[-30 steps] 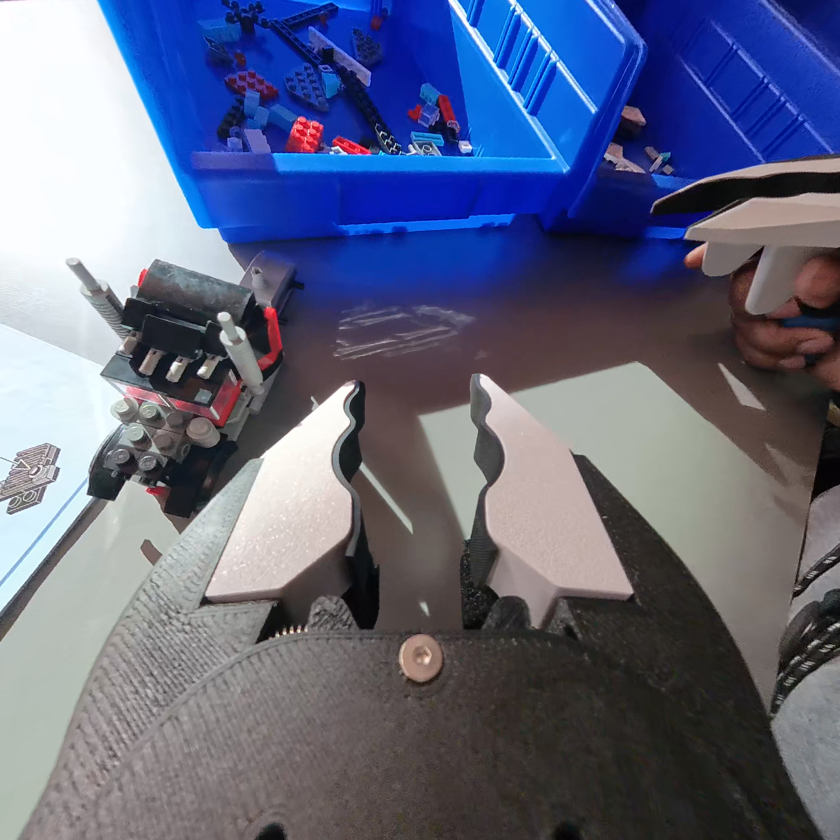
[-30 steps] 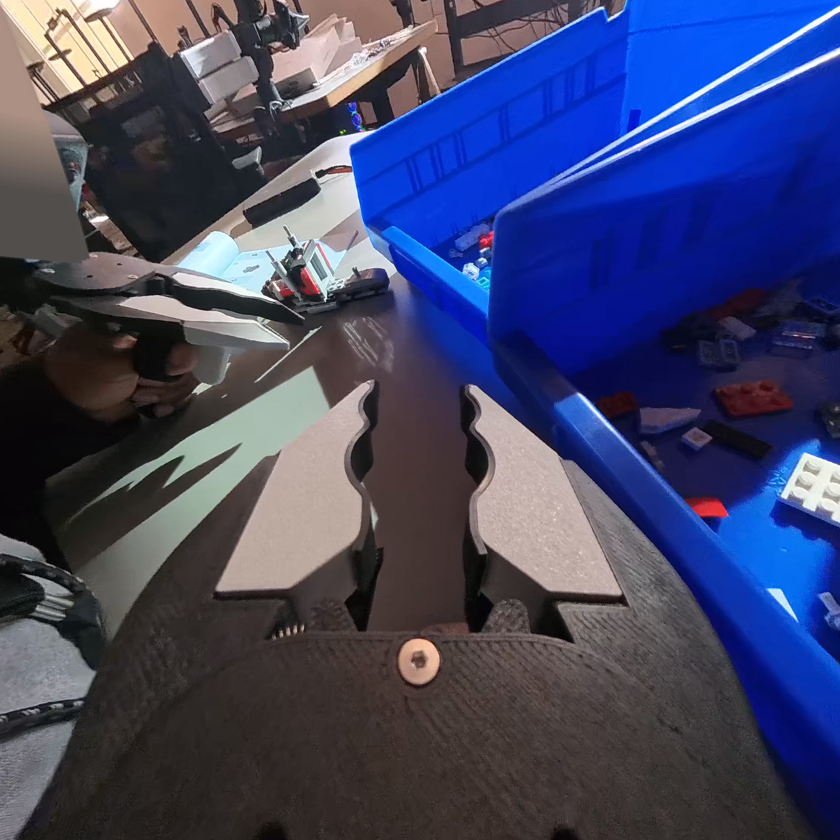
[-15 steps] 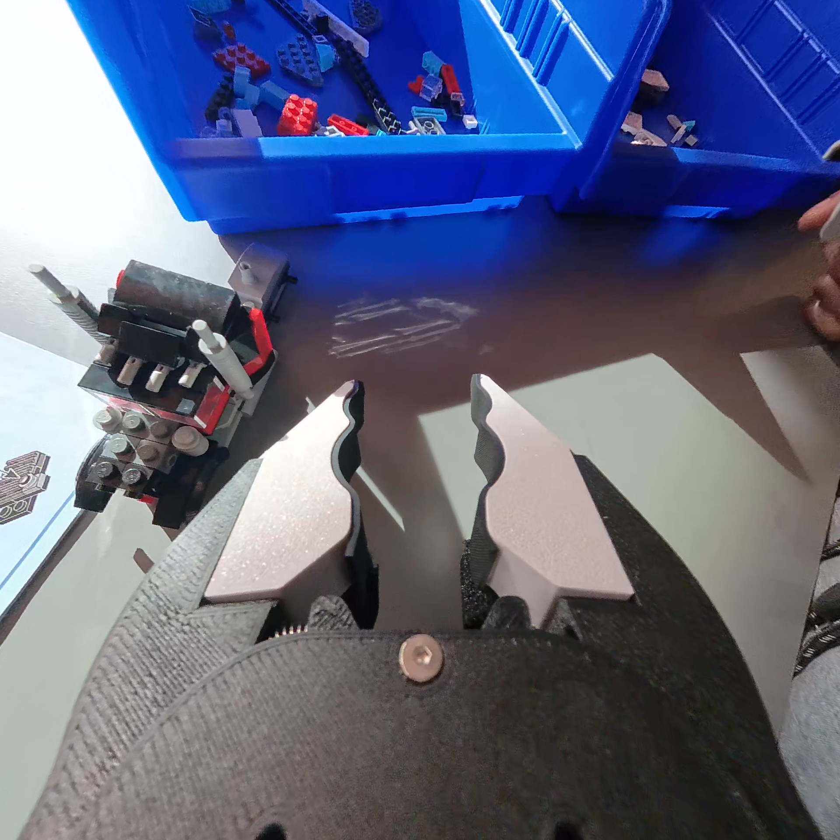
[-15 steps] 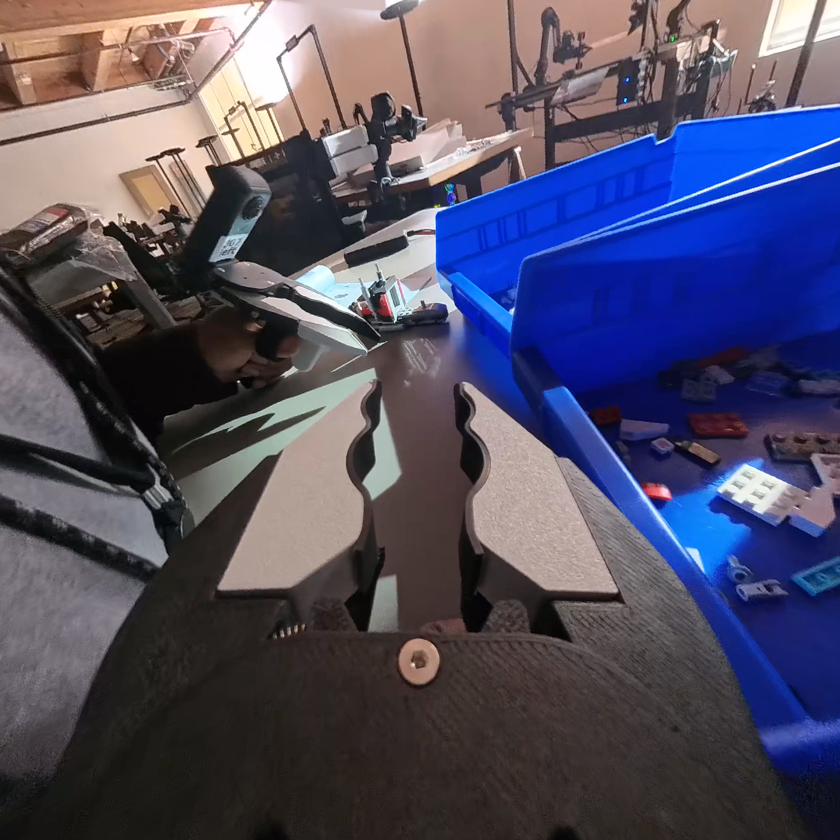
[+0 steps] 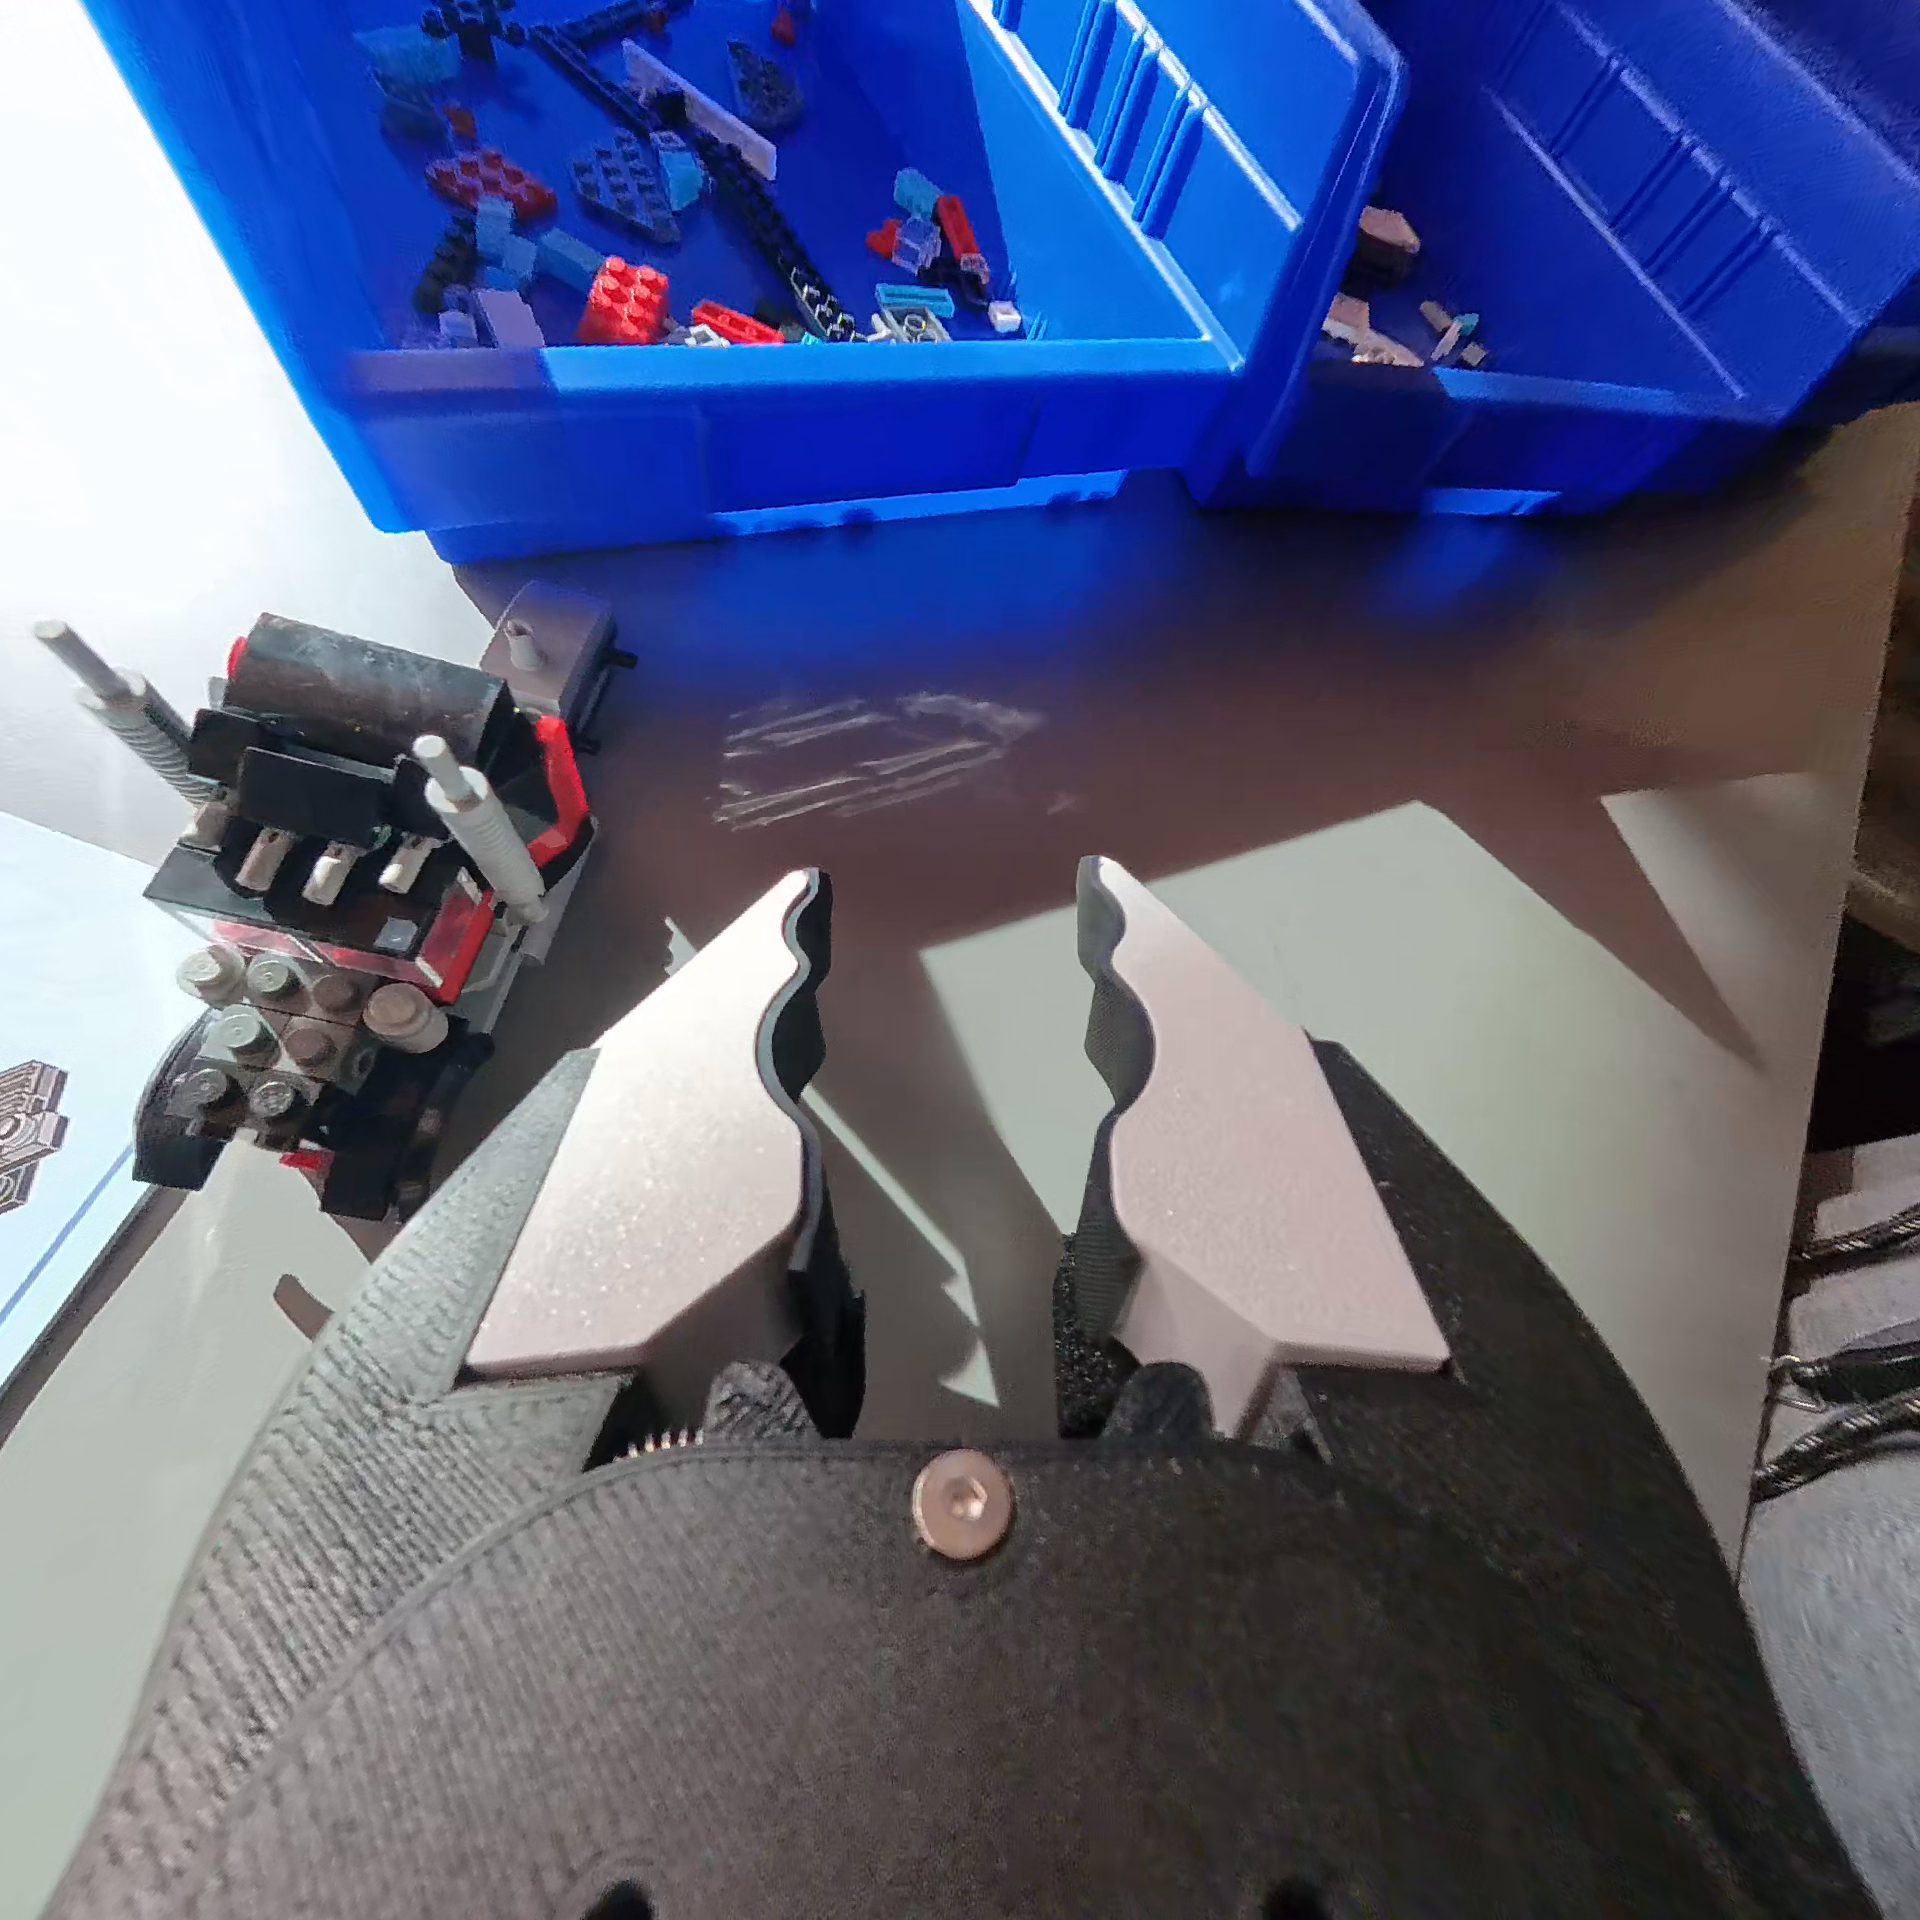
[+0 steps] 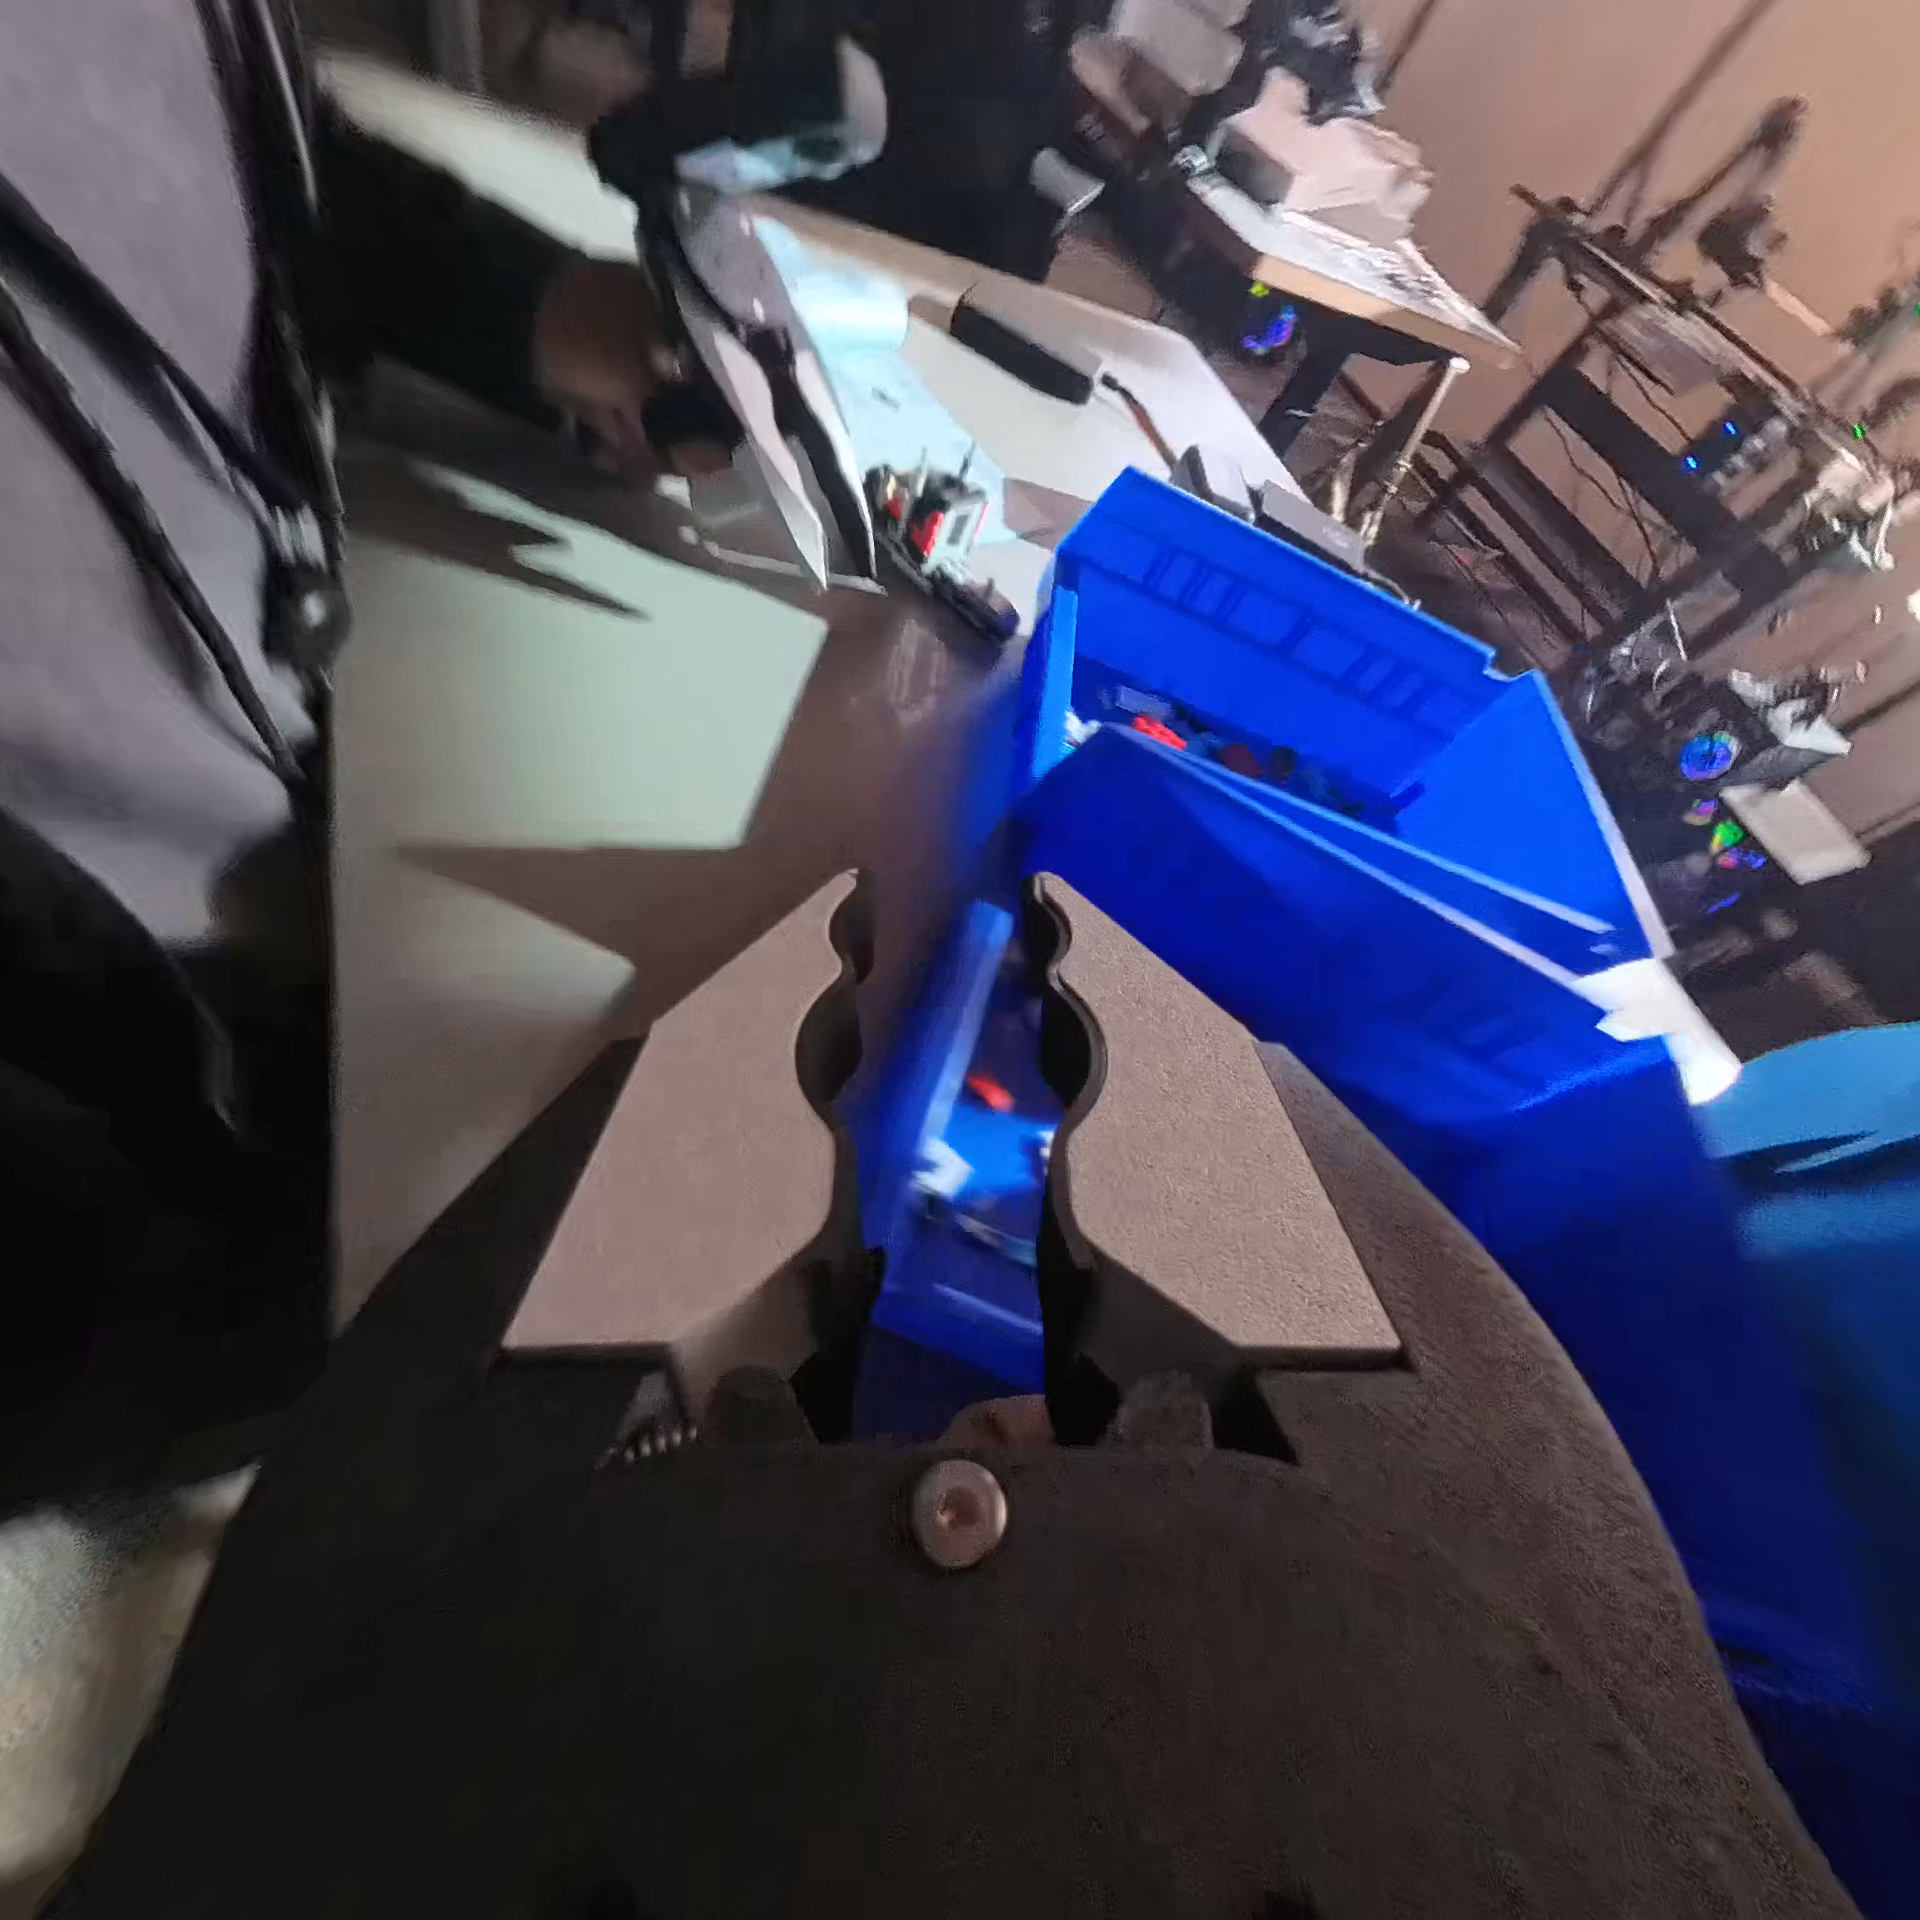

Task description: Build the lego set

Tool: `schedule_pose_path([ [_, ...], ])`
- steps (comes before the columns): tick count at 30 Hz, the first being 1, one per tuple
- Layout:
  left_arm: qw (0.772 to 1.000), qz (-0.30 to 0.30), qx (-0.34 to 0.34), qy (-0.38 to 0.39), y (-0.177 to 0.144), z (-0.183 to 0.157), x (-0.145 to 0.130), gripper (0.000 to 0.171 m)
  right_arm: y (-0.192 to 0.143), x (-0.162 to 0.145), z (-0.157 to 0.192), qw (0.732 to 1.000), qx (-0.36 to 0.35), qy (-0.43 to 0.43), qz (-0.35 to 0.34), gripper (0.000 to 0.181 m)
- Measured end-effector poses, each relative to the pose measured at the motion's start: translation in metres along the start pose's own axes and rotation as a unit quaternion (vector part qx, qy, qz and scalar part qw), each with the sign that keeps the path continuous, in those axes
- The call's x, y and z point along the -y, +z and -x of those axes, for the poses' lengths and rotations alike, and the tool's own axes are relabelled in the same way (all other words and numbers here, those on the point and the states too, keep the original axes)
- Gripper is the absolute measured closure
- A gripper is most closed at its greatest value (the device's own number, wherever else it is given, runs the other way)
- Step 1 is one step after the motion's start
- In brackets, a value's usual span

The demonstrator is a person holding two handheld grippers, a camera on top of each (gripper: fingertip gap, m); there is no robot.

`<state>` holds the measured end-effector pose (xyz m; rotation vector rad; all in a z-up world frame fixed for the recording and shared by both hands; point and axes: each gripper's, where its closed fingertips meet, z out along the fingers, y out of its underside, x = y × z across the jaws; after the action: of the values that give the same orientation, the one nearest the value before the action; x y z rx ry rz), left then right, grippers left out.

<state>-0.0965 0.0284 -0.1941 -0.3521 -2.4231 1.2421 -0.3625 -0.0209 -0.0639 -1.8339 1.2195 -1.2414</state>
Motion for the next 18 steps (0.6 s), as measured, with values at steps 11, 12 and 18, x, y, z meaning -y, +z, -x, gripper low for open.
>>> schedule_pose_path([
  [11,0.997,-0.063,-0.009,-0.036,-0.023,0.0,0.005,0.123,0.037,-0.14,-0.108,0.902,0.22,-0.158,0.336,0.147],
  [12,0.997,-0.066,-0.009,-0.04,-0.025,0.001,0.005,0.123,0.039,-0.152,-0.107,0.885,0.243,-0.161,0.363,0.147],
  [18,0.994,-0.086,-0.027,-0.06,-0.033,0.002,0.007,0.123,0.05,-0.192,-0.101,0.83,0.303,-0.182,0.432,0.146],
])
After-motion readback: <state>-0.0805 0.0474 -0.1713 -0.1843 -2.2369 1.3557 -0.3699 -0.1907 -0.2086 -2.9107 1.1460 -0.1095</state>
